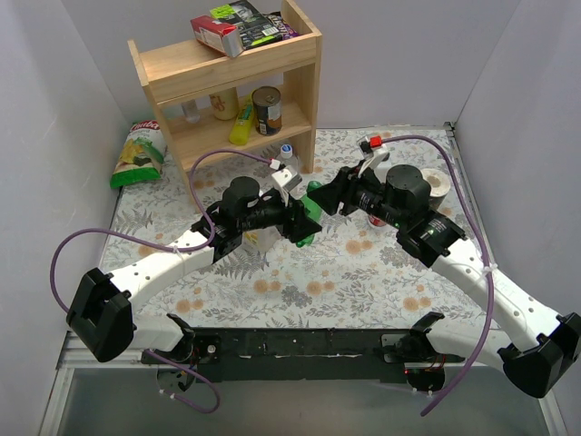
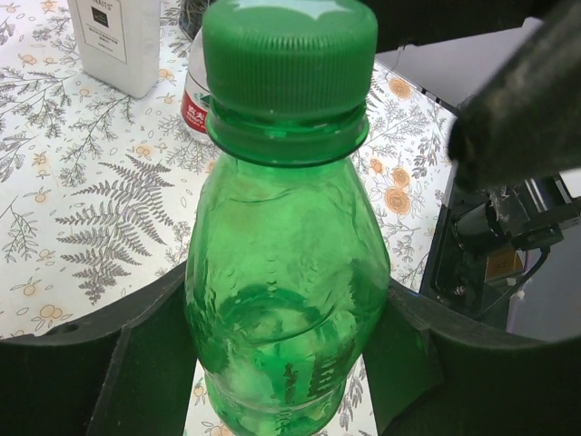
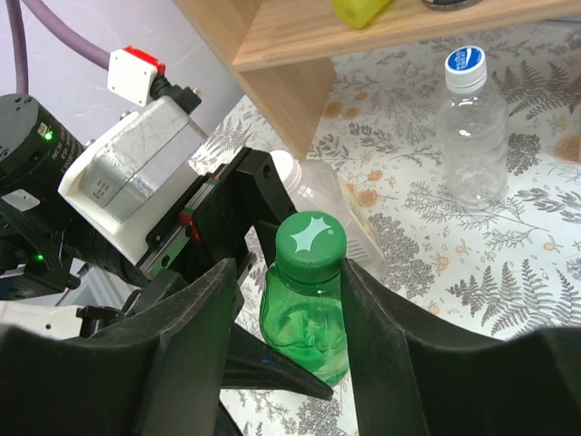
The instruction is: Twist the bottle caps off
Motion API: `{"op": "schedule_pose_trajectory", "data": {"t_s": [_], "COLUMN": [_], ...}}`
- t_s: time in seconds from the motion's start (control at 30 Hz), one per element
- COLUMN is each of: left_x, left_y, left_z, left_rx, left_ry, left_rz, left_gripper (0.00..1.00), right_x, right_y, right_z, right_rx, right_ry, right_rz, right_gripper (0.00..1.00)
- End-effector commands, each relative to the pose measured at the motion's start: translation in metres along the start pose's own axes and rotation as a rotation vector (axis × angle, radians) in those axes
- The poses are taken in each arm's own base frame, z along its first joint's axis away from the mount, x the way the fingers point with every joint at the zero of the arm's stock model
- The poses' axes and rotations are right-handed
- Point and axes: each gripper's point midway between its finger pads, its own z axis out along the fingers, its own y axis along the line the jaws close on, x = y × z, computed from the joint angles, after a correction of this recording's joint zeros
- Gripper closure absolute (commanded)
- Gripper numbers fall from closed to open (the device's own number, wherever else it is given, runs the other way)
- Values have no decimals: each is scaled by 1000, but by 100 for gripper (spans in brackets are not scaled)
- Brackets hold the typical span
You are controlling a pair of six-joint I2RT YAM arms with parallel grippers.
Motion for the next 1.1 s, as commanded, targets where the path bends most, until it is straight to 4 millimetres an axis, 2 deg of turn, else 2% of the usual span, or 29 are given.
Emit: {"op": "schedule_pose_trajectory", "data": {"t_s": [0.0, 0.53, 0.77, 0.83, 0.9, 0.93, 0.97, 1.03, 1.07], "left_x": [-26, -19, -21, -22, -23, -24, -24, -24, -24], "left_y": [-8, -12, -17, -24, -34, -37, -41, -54, -58], "left_z": [0, 5, 2, 1, -1, -2, -4, -6, -8], "left_rx": [8, 19, 37, 76, 127, 142, 164, 239, 269], "left_ry": [-53, -31, -37, -44, -50, -55, -55, -55, -53], "left_rz": [47, 57, 69, 76, 84, 86, 90, 100, 102], "left_gripper": [62, 62, 62, 62, 62, 62, 62, 62, 63], "right_x": [-31, -33, -31, -33, -35, -44, -35, -50, -44], "right_y": [11, 14, 8, 1, 1, -5, 4, 10, 20], "right_z": [0, 11, 11, 9, 6, 2, -1, -10, -16], "right_rx": [-7, -24, -1, 26, -11, -23, -113, -210, -295], "right_ry": [-87, -71, -70, -67, -56, -81, -45, -90, -59], "right_rz": [-32, -48, -62, -71, -79, -85, -87, -103, -108], "right_gripper": [45, 52, 66, 67, 70, 71, 73, 74, 75]}}
